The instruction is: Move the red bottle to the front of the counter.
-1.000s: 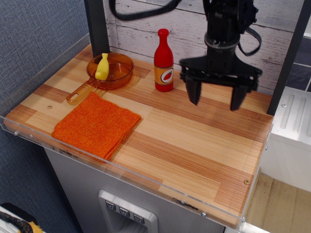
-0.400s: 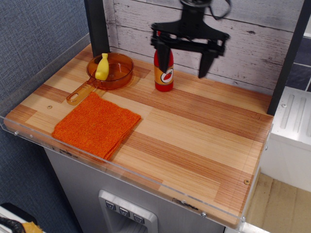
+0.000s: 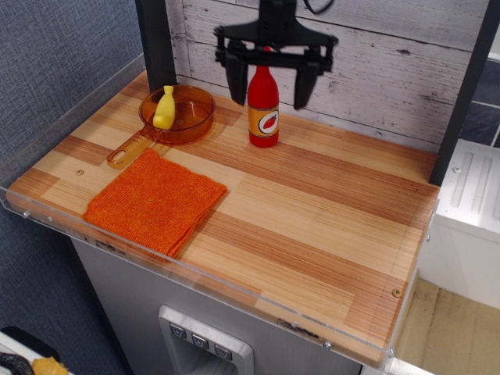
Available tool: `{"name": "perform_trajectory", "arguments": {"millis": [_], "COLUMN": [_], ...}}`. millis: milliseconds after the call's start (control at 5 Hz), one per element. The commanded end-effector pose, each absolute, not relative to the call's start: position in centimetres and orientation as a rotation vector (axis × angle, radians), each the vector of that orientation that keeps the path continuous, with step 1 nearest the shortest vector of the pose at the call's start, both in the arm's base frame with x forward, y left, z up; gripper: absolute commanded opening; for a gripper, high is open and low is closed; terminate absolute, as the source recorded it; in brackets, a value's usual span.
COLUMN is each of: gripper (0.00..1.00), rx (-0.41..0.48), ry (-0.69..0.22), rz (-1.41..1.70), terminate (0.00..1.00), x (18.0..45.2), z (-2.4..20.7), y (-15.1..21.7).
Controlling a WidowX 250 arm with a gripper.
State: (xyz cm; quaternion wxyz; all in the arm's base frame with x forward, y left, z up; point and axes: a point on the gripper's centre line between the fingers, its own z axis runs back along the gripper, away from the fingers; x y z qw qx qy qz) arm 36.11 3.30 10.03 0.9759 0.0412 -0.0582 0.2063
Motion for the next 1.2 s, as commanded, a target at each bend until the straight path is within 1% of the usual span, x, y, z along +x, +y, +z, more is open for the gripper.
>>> {"name": "perform_trajectory", "arguments": {"millis": [0, 200, 600, 800, 1000], "gripper": [1.00, 1.00, 1.00, 0.00, 0.00], "rx": [0.080, 0.099, 0.150, 0.156, 0.102], "ry": [-0.183, -0.179, -0.196, -0.201, -0.214], "rz": [0.455, 0.461, 0.469, 0.467, 0.476], "terminate": [0.00, 0.00, 0.00, 0.00, 0.00], "x": [38.0, 38.9, 40.2, 40.0, 39.8], "z": [12.1, 11.6, 11.4, 10.8, 11.2], "y": [5.6, 5.9, 6.5, 6.6, 6.6]}}
